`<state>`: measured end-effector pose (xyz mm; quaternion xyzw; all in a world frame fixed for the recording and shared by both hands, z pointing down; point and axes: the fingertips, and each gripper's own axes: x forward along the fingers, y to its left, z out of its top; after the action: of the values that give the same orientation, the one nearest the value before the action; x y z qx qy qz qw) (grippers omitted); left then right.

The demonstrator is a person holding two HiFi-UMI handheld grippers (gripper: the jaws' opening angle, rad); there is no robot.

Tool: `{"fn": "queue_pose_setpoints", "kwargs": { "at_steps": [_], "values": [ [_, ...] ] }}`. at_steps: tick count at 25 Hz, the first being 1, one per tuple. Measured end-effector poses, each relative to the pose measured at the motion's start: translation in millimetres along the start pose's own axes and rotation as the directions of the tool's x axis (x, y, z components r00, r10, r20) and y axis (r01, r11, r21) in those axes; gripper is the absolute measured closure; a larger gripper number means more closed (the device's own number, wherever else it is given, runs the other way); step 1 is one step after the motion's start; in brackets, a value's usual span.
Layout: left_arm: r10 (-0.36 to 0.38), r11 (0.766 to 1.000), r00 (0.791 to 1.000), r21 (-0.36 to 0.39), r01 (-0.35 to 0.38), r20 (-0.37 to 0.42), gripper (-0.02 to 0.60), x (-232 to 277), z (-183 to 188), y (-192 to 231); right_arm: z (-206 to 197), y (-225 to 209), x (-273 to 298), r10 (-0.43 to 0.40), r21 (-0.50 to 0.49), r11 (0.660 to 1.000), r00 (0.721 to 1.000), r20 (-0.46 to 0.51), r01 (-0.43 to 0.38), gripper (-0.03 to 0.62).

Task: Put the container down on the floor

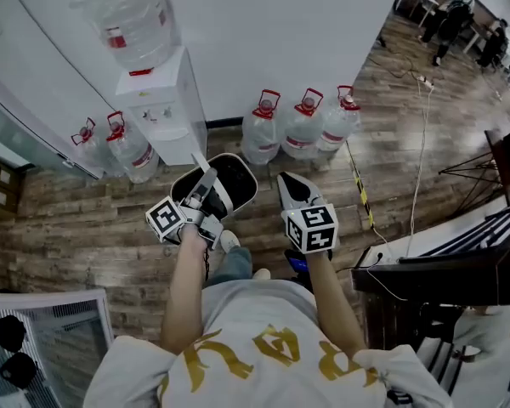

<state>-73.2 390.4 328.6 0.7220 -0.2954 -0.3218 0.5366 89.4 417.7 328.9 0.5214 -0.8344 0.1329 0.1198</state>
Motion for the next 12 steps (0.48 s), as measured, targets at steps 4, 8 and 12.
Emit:
{"fn": "queue_pose_setpoints", "kwargs": {
  "at_steps": [4,8,12],
  "values": [
    [0.012,1.000,1.000,-0.004,-0.012,-0.007,0.485,6,-4,6,-1,-12,0,-0.007,0.043,0.999,1.000,0.017,0.006,0.571],
    [0.022,1.000,1.000,-0.016,-0.023,-0.007,0.485,18,0,15,-3,-27,3,-0.033,0.058,0.998,0.999,0.017,0.032,0.571],
    [0.027,1.000,0.999,-0.015,-0.027,-0.017,0.485,39,8,27,-8,-51,16,-0.065,0.076,0.995,0.998,-0.004,0.065,0.571]
  ]
}}
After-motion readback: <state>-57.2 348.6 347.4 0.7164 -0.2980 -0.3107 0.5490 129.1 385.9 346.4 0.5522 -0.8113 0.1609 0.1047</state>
